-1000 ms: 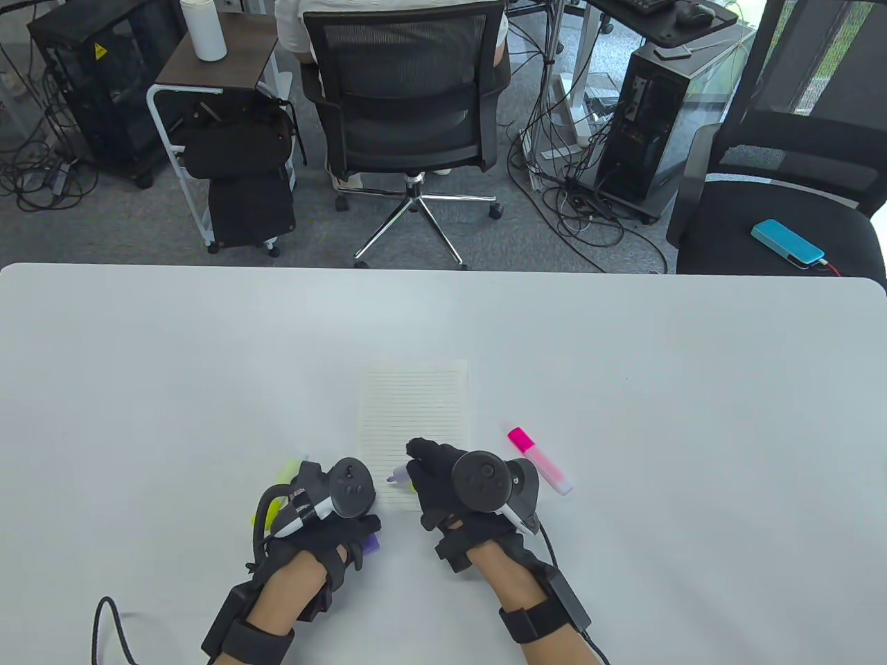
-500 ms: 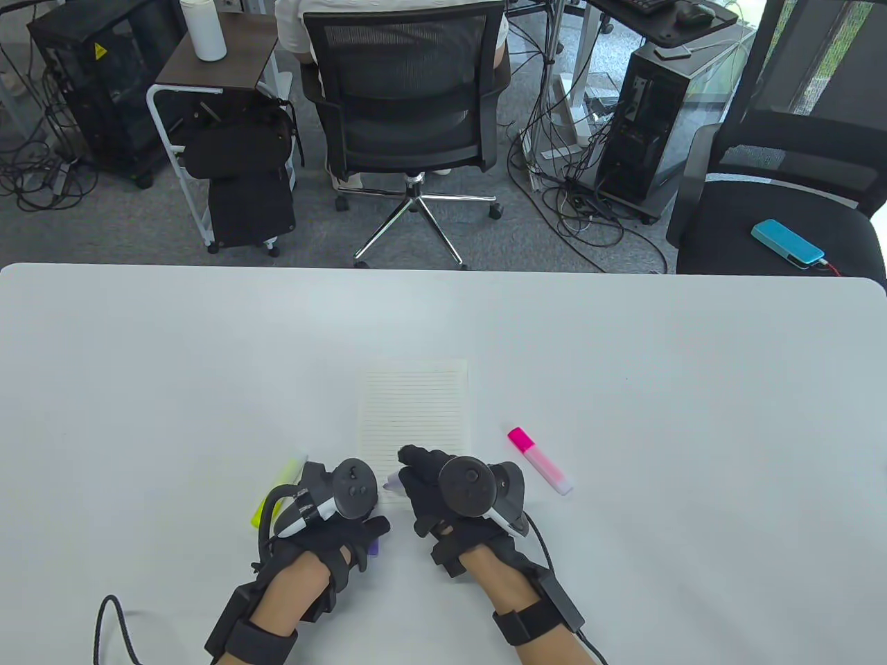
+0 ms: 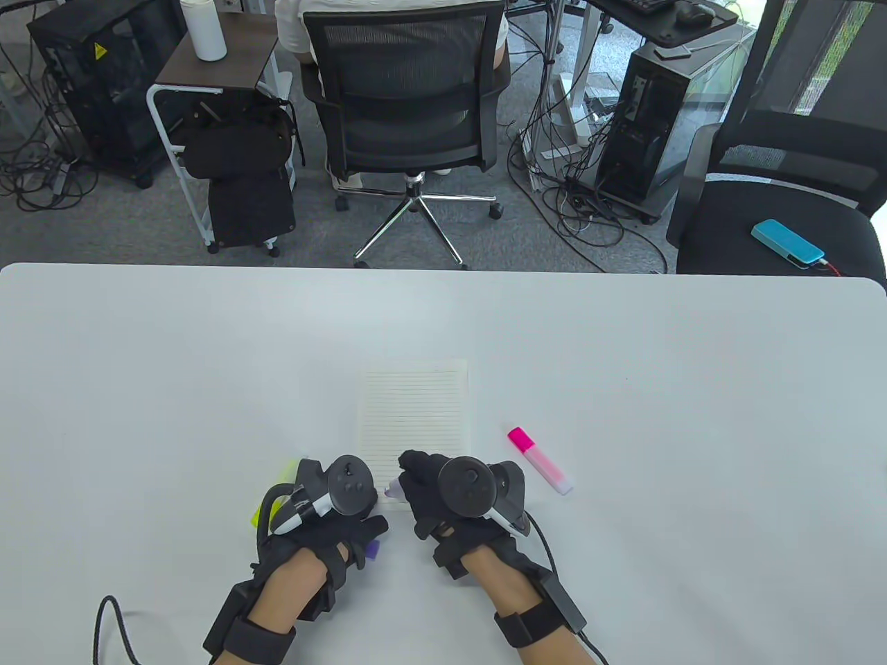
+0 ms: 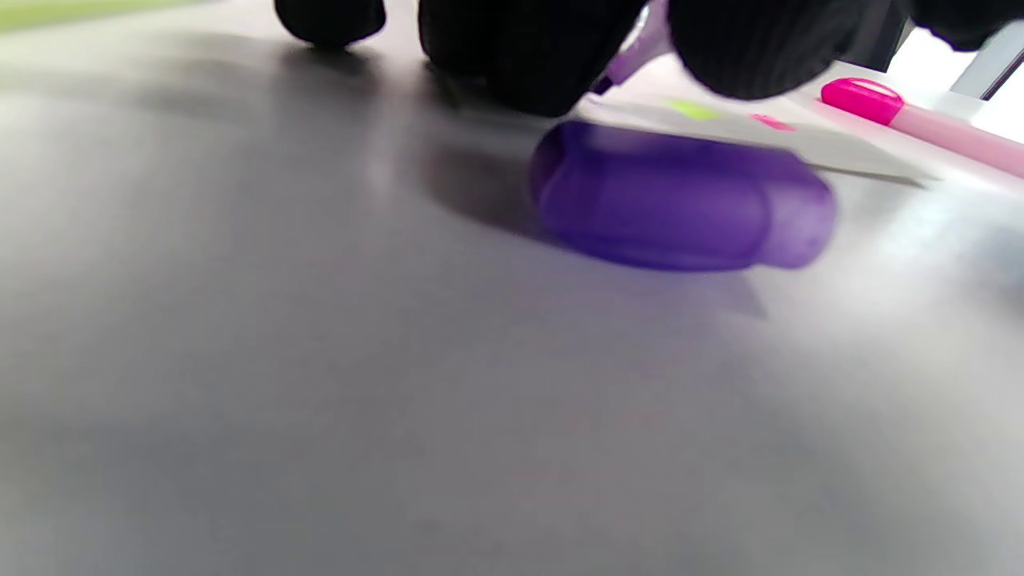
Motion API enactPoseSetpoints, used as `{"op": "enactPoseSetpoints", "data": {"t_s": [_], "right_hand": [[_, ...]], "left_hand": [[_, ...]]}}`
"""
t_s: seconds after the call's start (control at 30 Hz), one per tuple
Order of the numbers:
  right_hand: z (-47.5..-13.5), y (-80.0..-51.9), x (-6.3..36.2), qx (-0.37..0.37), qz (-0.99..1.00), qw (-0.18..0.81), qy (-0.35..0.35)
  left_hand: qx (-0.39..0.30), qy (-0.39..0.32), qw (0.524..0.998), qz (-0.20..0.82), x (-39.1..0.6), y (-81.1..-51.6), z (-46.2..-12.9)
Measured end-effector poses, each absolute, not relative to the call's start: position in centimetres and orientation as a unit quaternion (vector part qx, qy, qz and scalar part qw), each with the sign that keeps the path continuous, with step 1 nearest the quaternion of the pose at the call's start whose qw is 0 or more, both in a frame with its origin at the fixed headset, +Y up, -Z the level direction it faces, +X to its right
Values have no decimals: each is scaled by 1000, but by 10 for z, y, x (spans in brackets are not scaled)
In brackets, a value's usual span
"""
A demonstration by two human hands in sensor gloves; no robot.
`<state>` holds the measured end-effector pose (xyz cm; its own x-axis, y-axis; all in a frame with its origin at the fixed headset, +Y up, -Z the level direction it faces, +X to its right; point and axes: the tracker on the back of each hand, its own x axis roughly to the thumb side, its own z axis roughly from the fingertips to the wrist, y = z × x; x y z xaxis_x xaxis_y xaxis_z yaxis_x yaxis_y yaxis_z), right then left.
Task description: Apply highlighter ink on paper
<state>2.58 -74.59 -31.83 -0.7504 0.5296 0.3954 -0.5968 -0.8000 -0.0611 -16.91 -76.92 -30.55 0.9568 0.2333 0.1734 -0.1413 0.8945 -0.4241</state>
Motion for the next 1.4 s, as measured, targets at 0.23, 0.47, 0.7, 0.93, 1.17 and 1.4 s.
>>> {"op": "enactPoseSetpoints", "data": {"t_s": [0.23, 0.47, 0.7, 0.93, 1.17, 1.4], "right_hand": [[-319, -747, 26, 179, 935, 293, -91], [-320, -748, 25, 171, 942, 274, -90], [-322, -747, 31, 152, 945, 273, -93], [-322, -746, 32, 152, 945, 274, -92], [-321, -743, 33, 158, 944, 275, -92], [-319, -742, 31, 170, 934, 302, -86]], "left_hand": [[-211, -111, 966, 96, -169, -769, -306], [-214, -111, 966, 95, -169, -769, -306], [-216, -111, 965, 97, -169, -769, -306], [-216, -111, 965, 98, -169, -769, -306], [-219, -113, 964, 98, -170, -769, -305], [-220, -113, 964, 98, -170, -770, -305]]}}
